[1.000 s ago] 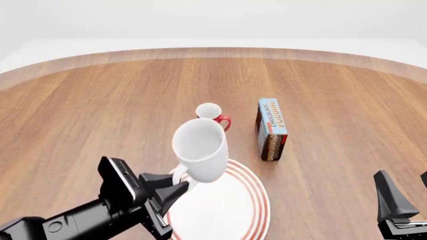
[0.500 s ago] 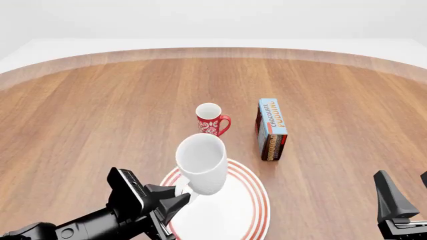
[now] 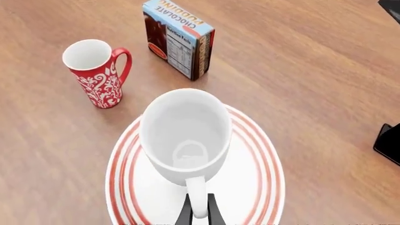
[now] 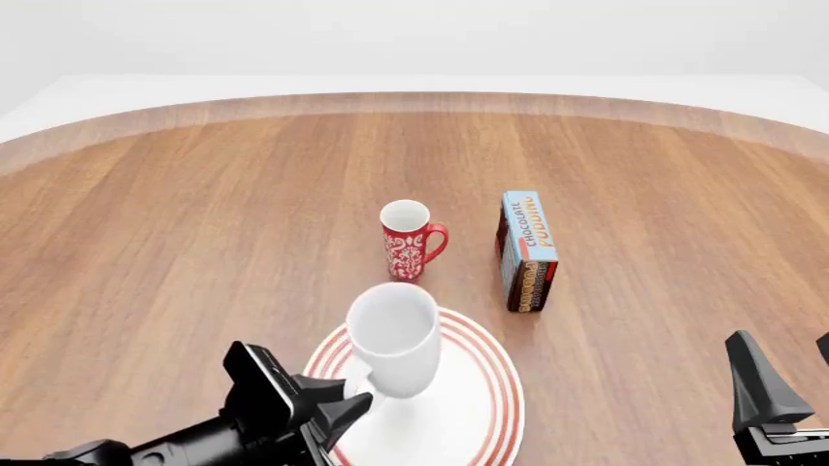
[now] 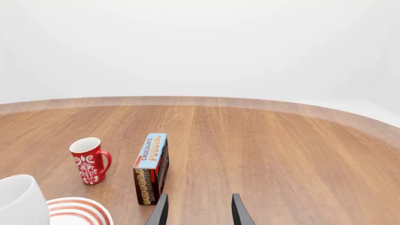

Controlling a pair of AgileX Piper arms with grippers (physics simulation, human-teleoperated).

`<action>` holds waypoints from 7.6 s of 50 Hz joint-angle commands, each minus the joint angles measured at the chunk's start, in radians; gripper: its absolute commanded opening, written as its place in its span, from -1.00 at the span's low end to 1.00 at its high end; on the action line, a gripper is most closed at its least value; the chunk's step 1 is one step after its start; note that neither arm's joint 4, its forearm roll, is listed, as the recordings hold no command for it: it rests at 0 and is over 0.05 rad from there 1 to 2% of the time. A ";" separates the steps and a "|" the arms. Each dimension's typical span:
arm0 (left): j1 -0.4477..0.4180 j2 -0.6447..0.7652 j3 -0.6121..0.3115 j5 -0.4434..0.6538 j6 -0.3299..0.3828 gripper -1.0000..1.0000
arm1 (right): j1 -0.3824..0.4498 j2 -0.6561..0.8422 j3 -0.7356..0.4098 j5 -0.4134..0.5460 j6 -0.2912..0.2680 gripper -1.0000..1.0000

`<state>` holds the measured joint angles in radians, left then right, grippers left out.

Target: Pick up the white mug and put it on the plate, and put the chocolate pudding to the right of the plate.

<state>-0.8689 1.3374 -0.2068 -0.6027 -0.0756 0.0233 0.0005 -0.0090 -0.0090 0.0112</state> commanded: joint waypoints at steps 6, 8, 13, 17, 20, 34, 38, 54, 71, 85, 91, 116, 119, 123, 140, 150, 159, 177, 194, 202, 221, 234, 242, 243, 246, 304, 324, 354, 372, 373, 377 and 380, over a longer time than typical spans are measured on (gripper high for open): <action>0.003 0.072 0.013 -0.057 -0.009 -1.00 | 0.000 0.000 0.000 0.000 0.000 1.00; 0.008 0.074 0.015 -0.059 -0.009 -1.00 | 0.000 0.000 0.000 0.000 -0.001 1.00; 0.011 0.084 0.016 -0.067 -0.010 -1.00 | 0.000 0.000 0.000 0.000 0.000 1.00; 0.014 0.093 0.019 -0.076 -0.012 -1.00 | 0.000 0.000 0.000 0.000 0.000 1.00; 0.018 0.102 0.021 -0.083 -0.012 -1.00 | 0.000 0.000 0.000 0.000 0.000 1.00; 0.032 0.110 0.025 -0.090 -0.009 -1.00 | 0.000 0.000 0.000 0.000 0.000 1.00; 0.031 0.117 0.024 -0.093 -0.011 -1.00 | 0.000 0.000 0.000 0.000 0.000 1.00; 0.016 0.135 0.016 -0.093 -0.017 1.00 | 0.000 0.000 0.000 0.000 0.000 1.00; 0.006 0.073 0.014 -0.038 -0.014 1.00 | 0.000 0.000 0.000 0.000 0.000 1.00; 0.024 -0.090 0.028 0.077 0.003 1.00 | 0.000 0.000 0.000 0.000 0.000 1.00; 0.032 -0.185 0.025 0.150 0.011 1.00 | 0.000 0.000 0.000 0.000 0.000 1.00; 0.127 -0.638 -0.013 0.481 0.053 1.00 | 0.000 0.000 0.000 0.001 0.000 1.00; 0.152 -0.688 -0.009 0.511 0.058 1.00 | 0.003 0.000 -0.003 0.002 -0.002 1.00; 0.202 -0.788 -0.032 0.598 0.077 1.00 | 0.003 0.000 -0.003 0.002 -0.002 1.00; 0.430 -1.007 -0.005 0.687 0.112 1.00 | 0.003 0.000 -0.003 0.001 -0.002 1.00; 0.637 -1.075 0.095 0.606 0.090 1.00 | 0.002 0.000 -0.004 0.000 -0.001 1.00; 0.746 -1.123 0.156 0.549 0.079 1.00 | 0.002 0.000 -0.003 -0.001 -0.002 1.00; 0.966 -1.320 0.190 0.606 0.077 1.00 | 0.001 0.000 -0.003 0.000 -0.002 1.00; 1.006 -1.337 0.195 0.546 0.072 1.00 | -0.002 0.000 -0.002 -0.001 -0.006 1.00; 1.004 -1.337 0.195 0.542 0.073 1.00 | -0.010 0.000 -0.006 -0.007 -0.017 1.00; 1.000 -1.337 0.196 0.540 0.071 1.00 | 0.009 0.004 -0.082 0.066 -0.062 1.00; 0.995 -1.337 0.194 0.540 0.078 1.00 | 0.049 0.182 -0.137 -0.049 -0.116 1.00; 0.993 -1.337 0.194 0.541 0.076 1.00 | 0.076 0.270 -0.186 -0.098 -0.149 1.00; 0.993 -1.337 0.193 0.540 0.075 1.00 | 0.080 0.282 -0.189 -0.107 -0.153 1.00; 0.992 -1.337 0.193 0.541 0.076 1.00 | 0.090 0.329 -0.191 -0.141 -0.165 1.00; 0.988 -1.337 0.194 0.539 0.085 1.00 | 0.203 0.949 -0.437 -0.370 -0.245 1.00; 0.987 -1.337 0.195 0.539 0.085 1.00 | 0.224 1.030 -0.527 -0.337 -0.225 1.00; 0.983 -1.337 0.195 0.538 0.081 1.00 | 0.242 1.181 -0.652 -0.286 -0.170 1.00; 0.983 -1.337 0.196 0.537 0.081 1.00 | 0.263 1.276 -0.747 -0.249 -0.110 1.00; 0.984 -1.337 0.196 0.537 0.081 1.00 | 0.265 1.280 -0.750 -0.247 -0.107 1.00; 0.983 -1.337 0.196 0.537 0.081 1.00 | 0.267 1.300 -0.767 -0.242 -0.087 1.00; 0.983 -1.337 0.196 0.537 0.081 1.00 | 0.269 1.307 -0.775 -0.238 -0.078 1.00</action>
<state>0.1146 0.0002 -0.0112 -0.0651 0.0057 0.2845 1.2667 -0.7464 -0.2606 -0.0990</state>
